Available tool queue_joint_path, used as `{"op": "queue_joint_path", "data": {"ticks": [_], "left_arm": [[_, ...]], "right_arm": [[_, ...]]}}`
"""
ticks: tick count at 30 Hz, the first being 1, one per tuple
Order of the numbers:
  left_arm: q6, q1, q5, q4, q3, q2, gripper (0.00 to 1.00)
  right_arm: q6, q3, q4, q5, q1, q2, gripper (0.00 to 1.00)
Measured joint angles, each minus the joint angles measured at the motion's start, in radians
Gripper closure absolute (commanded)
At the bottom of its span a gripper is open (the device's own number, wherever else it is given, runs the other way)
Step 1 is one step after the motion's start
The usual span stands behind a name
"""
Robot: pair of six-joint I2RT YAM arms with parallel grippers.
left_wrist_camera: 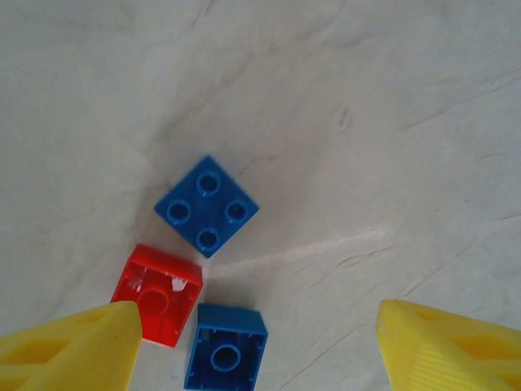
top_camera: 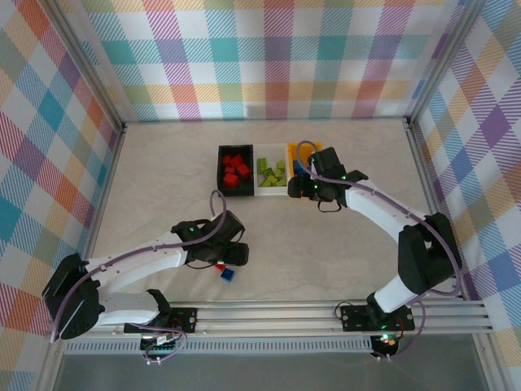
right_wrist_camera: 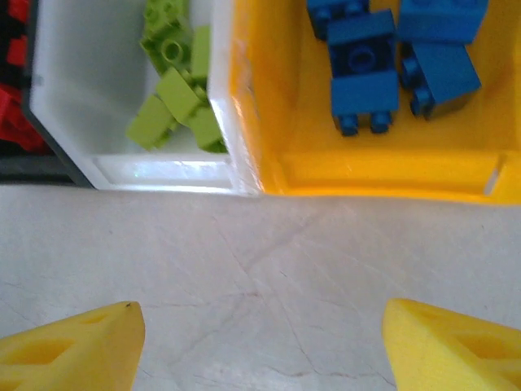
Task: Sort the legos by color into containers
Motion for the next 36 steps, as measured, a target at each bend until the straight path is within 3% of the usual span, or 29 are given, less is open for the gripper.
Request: {"op": "queue_joint_path", "data": {"ticks": [7,21,32,36], "left_arm": [[-0.064,-0.008,-0.060,-0.050,-0.076,-0.021,0.27],[-0.040,0.087,-0.082,0.036,-0.111,0.066,0.36],[-0.026,0.090,-0.076,0.044,-0.112,0.087,0.50],[-0.027,0.090,-0.082,0.061,-0.111,0.116,0.66]], "right_arm": [[0.004,-0.044,0.012,-0.004,0.000,-0.020,0.23],[0.007,-0.051,0.034,-0.010,0.000,-0.047,0.23],[0.007,-0.053,0.034,-0.008,0.000,-0.051,0.23],[0.007,-0.053,0.034,-0.007,0.000,-0.051,0.23]]}}
